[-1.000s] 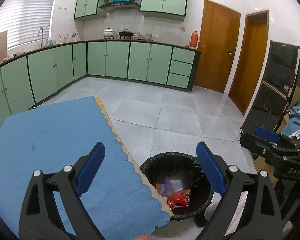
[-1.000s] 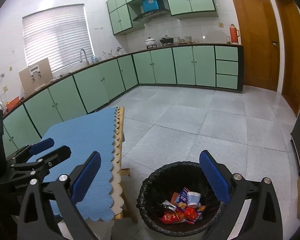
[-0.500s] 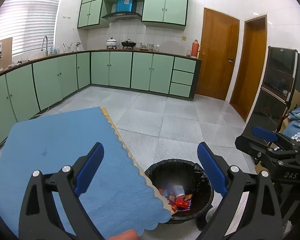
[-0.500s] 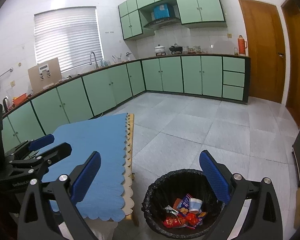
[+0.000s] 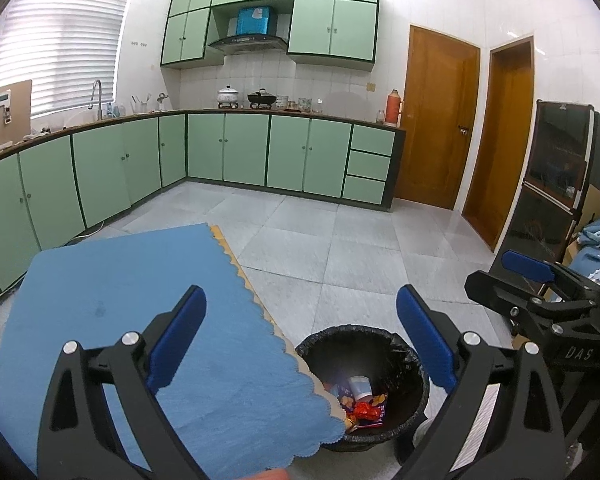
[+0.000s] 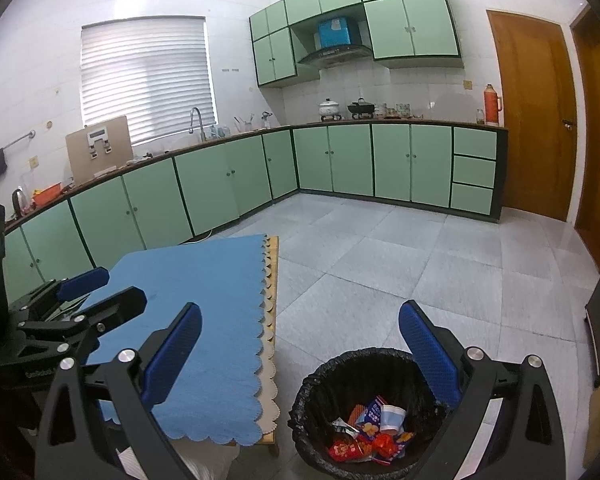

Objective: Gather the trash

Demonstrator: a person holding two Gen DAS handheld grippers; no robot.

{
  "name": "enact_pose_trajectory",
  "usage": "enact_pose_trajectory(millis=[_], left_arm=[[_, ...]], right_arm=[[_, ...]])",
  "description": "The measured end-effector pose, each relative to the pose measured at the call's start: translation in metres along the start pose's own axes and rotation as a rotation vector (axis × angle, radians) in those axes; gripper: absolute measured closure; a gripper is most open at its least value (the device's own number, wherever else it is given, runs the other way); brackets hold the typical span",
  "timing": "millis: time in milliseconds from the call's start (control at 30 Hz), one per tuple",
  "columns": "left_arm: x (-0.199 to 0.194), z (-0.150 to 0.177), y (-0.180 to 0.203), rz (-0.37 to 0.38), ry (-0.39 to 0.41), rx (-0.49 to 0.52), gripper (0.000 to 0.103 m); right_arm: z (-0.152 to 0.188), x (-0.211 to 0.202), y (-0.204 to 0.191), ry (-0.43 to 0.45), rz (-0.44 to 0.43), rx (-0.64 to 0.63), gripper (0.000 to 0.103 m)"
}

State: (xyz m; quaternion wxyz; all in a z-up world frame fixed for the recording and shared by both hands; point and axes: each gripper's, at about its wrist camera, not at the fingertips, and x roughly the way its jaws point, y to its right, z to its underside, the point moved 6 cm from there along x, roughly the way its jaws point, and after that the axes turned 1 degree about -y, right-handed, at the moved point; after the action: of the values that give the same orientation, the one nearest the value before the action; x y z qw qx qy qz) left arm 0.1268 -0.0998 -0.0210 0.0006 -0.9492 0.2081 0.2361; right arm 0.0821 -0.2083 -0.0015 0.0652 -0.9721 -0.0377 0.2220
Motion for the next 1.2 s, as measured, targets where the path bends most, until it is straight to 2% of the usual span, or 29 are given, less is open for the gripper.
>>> enact_pose_trajectory(millis=[1200], left_arm=[[-0.0063, 0.0014, -0.0088, -0.012, 0.001, -0.001, 0.010]], right_arm=[[-0.0012, 0.0053, -0.0088, -0.004, -0.012, -0.007, 0.006]])
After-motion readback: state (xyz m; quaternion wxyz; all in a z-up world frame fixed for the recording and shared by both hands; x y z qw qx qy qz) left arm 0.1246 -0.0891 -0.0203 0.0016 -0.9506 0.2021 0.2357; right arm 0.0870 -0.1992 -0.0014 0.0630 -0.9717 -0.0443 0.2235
